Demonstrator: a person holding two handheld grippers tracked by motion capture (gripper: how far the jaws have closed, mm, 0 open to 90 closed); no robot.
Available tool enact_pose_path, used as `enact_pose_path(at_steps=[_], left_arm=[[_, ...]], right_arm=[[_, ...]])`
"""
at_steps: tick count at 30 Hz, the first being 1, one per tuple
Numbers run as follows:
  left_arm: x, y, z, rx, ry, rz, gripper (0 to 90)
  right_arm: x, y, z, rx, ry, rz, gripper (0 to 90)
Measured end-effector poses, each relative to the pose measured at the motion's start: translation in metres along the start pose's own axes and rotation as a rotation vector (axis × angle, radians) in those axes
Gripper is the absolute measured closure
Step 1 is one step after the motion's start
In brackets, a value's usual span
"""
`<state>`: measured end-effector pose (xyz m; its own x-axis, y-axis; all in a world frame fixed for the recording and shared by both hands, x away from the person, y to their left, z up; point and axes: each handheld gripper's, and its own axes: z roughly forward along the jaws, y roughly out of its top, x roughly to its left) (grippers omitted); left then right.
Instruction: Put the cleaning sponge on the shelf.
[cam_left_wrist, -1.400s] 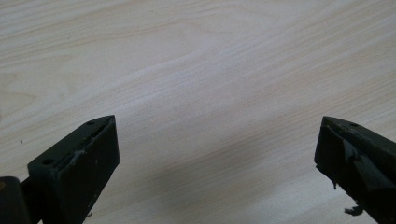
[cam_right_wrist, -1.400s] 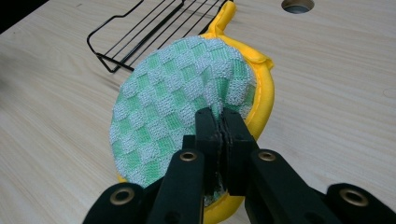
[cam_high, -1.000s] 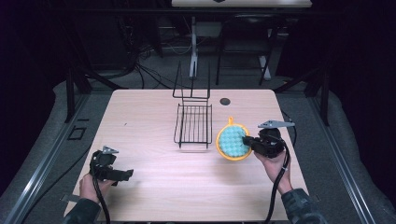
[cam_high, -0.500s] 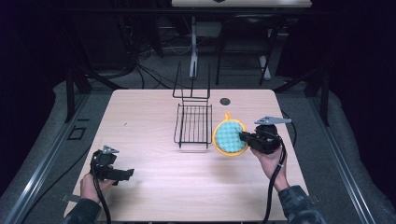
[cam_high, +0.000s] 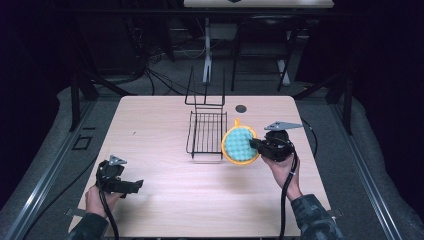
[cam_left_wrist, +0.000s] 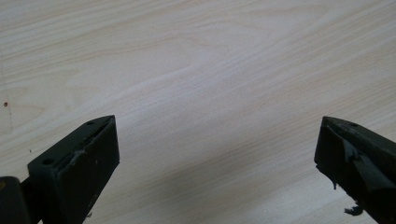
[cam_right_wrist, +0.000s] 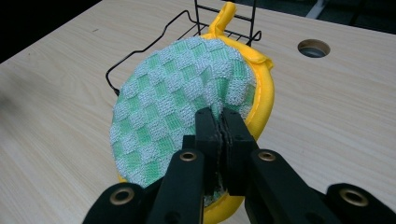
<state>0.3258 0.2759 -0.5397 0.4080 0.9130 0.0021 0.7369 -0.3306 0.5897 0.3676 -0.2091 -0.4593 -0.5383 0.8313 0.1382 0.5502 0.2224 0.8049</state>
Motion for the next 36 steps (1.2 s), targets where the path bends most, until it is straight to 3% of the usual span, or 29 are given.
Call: enact_pose_path(at_steps=[10, 36], left_arm=[[0.001, 0.001, -0.002, -0.023, 0.008, -0.007, 0.0], [-0.001, 0.000, 0.000, -0.015, -0.002, -0.001, 0.0]], right_arm=[[0.010, 0.007, 0.014, 0.004, 0.004, -0.028, 87.2], [0.016, 0.020, 0.044, 0.003, -0.005, -0.015, 87.2]])
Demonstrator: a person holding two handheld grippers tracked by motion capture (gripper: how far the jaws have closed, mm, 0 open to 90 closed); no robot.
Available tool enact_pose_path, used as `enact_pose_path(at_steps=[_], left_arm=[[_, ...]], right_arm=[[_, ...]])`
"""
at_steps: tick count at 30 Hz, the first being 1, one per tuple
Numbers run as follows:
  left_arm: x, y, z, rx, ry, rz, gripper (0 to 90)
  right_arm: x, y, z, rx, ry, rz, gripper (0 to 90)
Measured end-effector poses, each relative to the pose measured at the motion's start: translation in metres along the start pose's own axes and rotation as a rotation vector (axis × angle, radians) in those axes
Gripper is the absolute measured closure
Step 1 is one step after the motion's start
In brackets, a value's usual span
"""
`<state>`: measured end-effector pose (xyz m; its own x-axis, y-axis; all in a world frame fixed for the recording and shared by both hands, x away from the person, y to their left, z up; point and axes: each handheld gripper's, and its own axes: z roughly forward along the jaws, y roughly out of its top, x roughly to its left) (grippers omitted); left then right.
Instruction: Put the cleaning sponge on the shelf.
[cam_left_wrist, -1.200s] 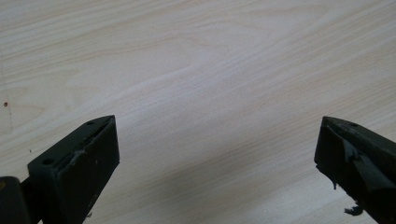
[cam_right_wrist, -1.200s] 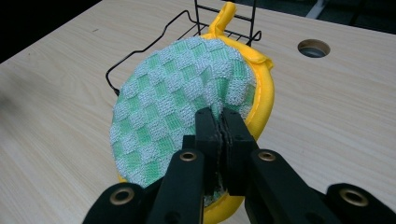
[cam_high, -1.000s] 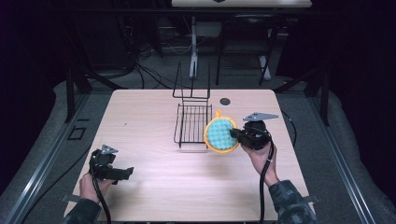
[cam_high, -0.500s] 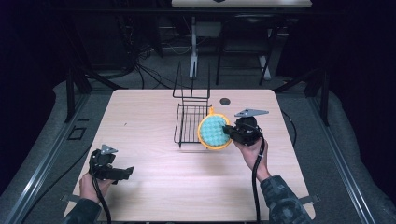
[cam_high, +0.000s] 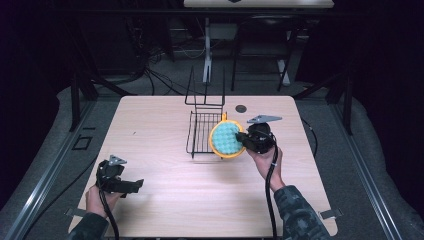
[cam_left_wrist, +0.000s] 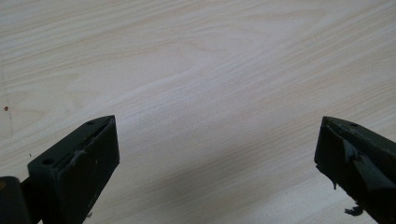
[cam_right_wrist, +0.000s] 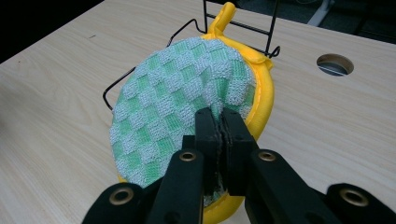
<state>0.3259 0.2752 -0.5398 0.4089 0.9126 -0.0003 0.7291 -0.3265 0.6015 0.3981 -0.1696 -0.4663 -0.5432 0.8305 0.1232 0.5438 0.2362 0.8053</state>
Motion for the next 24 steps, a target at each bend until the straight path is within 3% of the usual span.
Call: enact_pose_path(at_steps=[24], left_arm=[[0.000, 0.000, 0.000, 0.005, -0.005, 0.000, 0.0]], right_arm=[[0.012, 0.015, 0.023, -0.028, -0.028, -0.010, 87.0]])
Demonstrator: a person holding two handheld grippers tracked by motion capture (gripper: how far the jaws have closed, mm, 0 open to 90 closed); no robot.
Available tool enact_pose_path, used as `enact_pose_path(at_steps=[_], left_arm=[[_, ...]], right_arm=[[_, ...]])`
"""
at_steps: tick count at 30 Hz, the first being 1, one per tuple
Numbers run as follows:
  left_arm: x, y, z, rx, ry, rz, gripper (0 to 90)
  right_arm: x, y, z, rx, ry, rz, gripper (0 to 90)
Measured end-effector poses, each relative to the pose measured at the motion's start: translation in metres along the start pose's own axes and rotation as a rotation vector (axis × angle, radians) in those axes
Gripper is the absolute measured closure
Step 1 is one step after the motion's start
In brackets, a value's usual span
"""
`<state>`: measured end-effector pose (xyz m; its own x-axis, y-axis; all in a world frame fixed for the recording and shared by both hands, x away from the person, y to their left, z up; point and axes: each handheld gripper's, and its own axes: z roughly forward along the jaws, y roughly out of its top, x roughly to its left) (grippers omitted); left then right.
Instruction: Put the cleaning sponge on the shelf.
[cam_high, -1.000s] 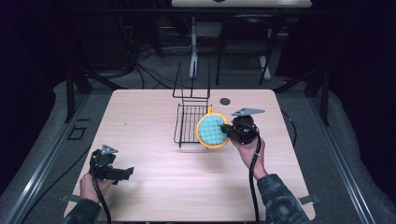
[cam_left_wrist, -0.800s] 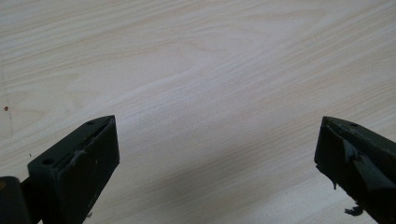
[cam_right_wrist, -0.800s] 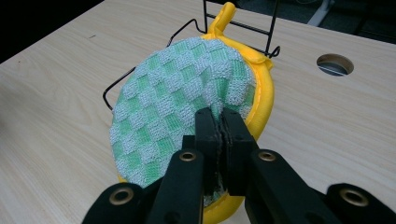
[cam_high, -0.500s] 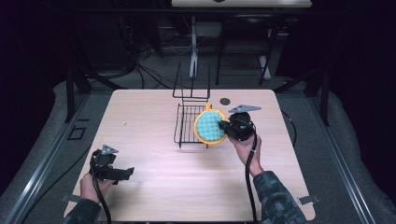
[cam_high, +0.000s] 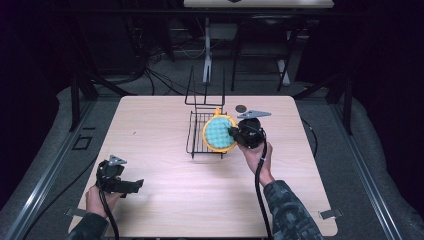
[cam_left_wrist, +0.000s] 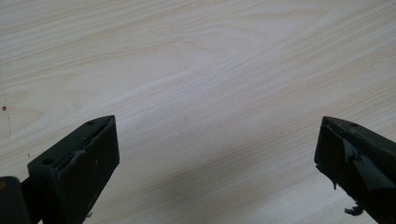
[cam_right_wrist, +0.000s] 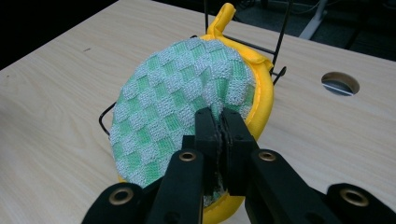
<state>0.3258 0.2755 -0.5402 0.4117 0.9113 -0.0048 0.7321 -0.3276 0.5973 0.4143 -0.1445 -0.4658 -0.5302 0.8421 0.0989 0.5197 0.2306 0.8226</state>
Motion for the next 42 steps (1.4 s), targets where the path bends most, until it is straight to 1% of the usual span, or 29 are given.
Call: enact_pose_path(at_steps=[2, 3, 4, 8, 11, 16, 19, 21, 24, 25, 27, 31, 35, 39, 40, 42], left_arm=[[0.000, 0.000, 0.000, -0.002, 0.000, -0.004, 0.0], [0.000, 0.000, 0.000, -0.003, -0.001, -0.003, 0.0], [0.000, 0.000, 0.000, -0.004, 0.000, -0.005, 0.0], [0.000, 0.000, 0.000, -0.001, -0.001, -0.003, 0.0], [0.000, 0.000, 0.000, -0.003, -0.001, -0.006, 0.0], [0.000, 0.000, 0.000, -0.003, -0.003, -0.005, 0.0], [0.000, 0.000, 0.001, -0.004, -0.003, -0.006, 0.0], [0.000, 0.000, 0.000, -0.004, -0.003, -0.007, 0.0], [0.000, 0.000, 0.000, -0.001, -0.004, 0.000, 0.0], [0.001, 0.000, 0.000, -0.001, -0.004, 0.004, 0.0], [0.000, 0.000, 0.001, -0.002, -0.004, -0.001, 0.0], [0.000, 0.000, 0.000, -0.002, -0.007, 0.001, 0.0], [0.001, -0.001, 0.000, -0.001, -0.009, 0.001, 0.0], [0.001, -0.001, 0.001, -0.002, -0.007, -0.002, 0.0], [0.002, -0.001, 0.001, -0.001, -0.008, -0.001, 0.0], [0.002, 0.000, 0.001, -0.002, -0.009, 0.002, 0.0]], right_arm=[[0.002, 0.001, 0.001, -0.013, -0.007, -0.004, 87.0], [0.003, 0.002, 0.002, -0.017, -0.007, 0.002, 87.0], [0.004, 0.002, 0.003, -0.022, -0.010, -0.005, 87.0], [0.009, 0.003, 0.009, -0.014, -0.011, -0.016, 86.9], [0.011, 0.003, 0.015, -0.009, -0.016, -0.024, 87.0], [0.014, 0.003, 0.023, 0.003, -0.019, -0.016, 87.0], [0.015, 0.003, 0.028, 0.007, -0.021, -0.023, 87.0], [0.016, 0.003, 0.030, 0.009, -0.024, -0.014, 87.0], [0.017, 0.003, 0.034, -0.002, -0.031, -0.025, 87.0], [0.019, 0.003, 0.035, -0.003, -0.032, -0.020, 87.0], [0.020, 0.003, 0.038, -0.005, -0.035, -0.023, 87.0], [0.020, 0.001, 0.046, 0.007, -0.041, -0.019, 87.0], [0.020, 0.000, 0.054, 0.014, -0.040, 0.000, 87.0], [0.019, -0.002, 0.061, 0.021, -0.042, 0.004, 87.0], [0.020, -0.003, 0.062, 0.023, -0.040, 0.018, 87.0], [0.020, -0.003, 0.065, 0.028, -0.041, 0.025, 86.9]])
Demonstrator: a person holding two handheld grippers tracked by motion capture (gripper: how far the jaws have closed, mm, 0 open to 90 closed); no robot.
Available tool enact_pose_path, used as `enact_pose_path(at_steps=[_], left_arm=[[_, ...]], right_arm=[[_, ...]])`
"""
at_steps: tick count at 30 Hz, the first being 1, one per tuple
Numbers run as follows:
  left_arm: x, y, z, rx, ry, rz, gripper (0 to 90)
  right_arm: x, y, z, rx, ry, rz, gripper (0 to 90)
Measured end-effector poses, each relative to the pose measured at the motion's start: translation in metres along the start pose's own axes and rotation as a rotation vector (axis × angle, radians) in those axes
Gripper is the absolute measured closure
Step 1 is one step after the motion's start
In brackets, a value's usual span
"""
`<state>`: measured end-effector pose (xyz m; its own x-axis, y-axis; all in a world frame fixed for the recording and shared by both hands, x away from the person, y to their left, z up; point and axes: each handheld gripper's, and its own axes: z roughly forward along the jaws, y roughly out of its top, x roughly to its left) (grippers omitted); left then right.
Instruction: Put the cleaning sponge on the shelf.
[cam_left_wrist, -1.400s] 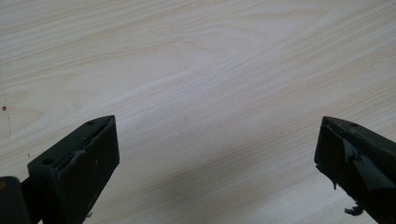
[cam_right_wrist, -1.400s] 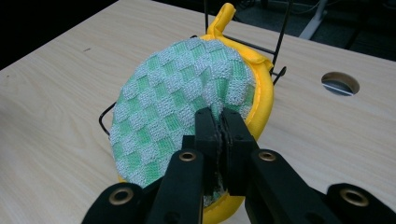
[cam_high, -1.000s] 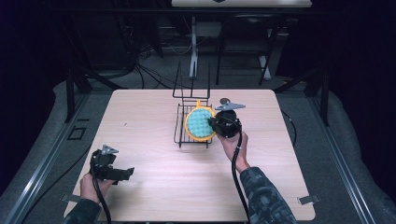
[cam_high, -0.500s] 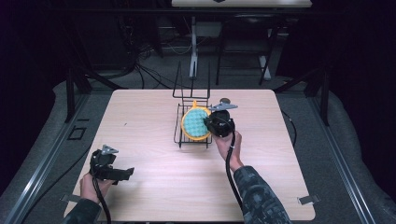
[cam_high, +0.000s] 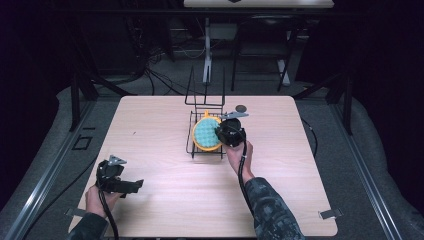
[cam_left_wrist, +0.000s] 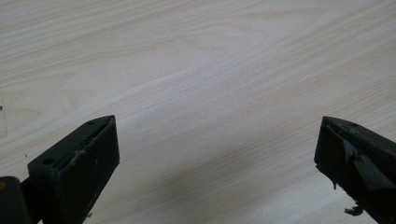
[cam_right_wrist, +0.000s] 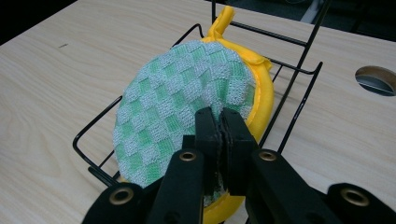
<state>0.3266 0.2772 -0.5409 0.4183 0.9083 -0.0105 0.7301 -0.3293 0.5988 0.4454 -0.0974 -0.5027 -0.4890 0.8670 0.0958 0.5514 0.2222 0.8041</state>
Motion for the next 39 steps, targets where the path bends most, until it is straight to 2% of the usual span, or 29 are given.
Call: enact_pose_path(at_steps=[13, 21, 25, 28, 39], left_arm=[[-0.001, 0.000, 0.000, 0.003, -0.008, 0.004, 0.0], [-0.001, 0.000, 0.000, 0.009, -0.010, 0.007, 0.0], [-0.001, 0.001, 0.000, 0.010, -0.010, 0.011, 0.0], [-0.002, 0.000, 0.001, 0.010, -0.011, 0.007, 0.0], [-0.003, 0.000, 0.002, 0.017, -0.014, 0.016, 0.0]], right_arm=[[-0.001, -0.004, 0.013, 0.021, -0.020, 0.071, 86.3], [-0.001, -0.006, 0.021, 0.038, -0.057, 0.108, 86.0], [-0.003, -0.009, 0.024, 0.039, -0.059, 0.139, 86.1], [-0.005, -0.011, 0.025, 0.041, -0.051, 0.179, 86.1], [-0.008, -0.012, 0.027, 0.048, -0.036, 0.194, 85.1]])
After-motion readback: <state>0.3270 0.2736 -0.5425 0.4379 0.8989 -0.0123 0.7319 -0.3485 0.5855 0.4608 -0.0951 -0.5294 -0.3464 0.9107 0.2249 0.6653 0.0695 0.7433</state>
